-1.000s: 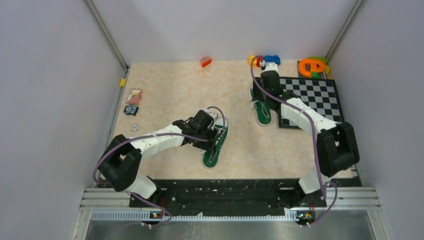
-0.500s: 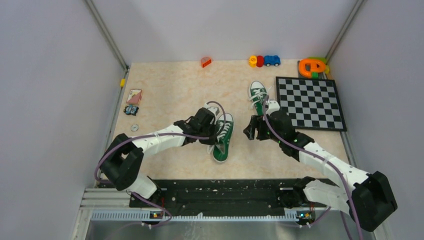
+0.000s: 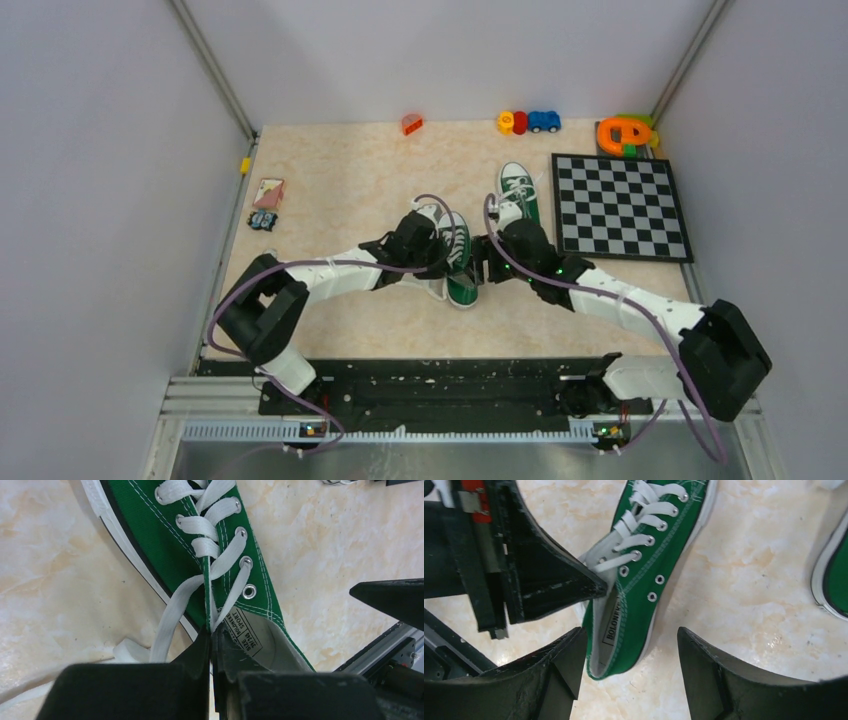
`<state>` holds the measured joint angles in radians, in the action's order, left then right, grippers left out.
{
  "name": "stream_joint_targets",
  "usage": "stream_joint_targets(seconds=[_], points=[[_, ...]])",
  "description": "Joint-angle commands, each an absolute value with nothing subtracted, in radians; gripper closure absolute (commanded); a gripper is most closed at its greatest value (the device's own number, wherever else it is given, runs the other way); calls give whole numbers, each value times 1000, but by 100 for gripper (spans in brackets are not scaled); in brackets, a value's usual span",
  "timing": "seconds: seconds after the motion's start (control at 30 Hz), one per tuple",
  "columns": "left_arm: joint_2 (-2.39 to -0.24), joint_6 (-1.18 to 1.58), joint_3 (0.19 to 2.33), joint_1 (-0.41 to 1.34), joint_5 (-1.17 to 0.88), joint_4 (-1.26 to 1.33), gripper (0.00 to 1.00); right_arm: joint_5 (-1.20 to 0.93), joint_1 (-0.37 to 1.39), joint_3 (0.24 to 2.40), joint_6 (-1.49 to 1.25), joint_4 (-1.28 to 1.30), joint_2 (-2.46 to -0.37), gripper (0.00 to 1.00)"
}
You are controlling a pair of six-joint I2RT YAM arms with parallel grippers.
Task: Tie the shoes
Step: Adjust the shoe at the center of the board.
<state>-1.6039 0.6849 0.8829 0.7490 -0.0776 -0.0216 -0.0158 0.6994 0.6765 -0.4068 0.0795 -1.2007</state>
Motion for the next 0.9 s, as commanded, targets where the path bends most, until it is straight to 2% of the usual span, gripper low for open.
stream_joint_targets(seconds=[0.0, 0.2, 0.43, 0.67, 0.87], points=[[-1617, 657, 935, 752, -137, 57, 100, 121, 791, 770, -313, 79, -1280, 34], [-1616, 666, 916, 752, -158, 69, 100, 263, 849, 795, -309, 77, -1384, 42], [-1589, 671, 908, 750, -175, 55, 100, 308, 868, 787, -283, 48, -1454, 44], [-1558, 652, 944, 750, -153, -72, 100, 449, 869, 788, -346, 42, -1421, 62], [-1567, 605, 1004, 750, -105, -216, 100, 493, 868, 809, -380, 6, -1417, 67]])
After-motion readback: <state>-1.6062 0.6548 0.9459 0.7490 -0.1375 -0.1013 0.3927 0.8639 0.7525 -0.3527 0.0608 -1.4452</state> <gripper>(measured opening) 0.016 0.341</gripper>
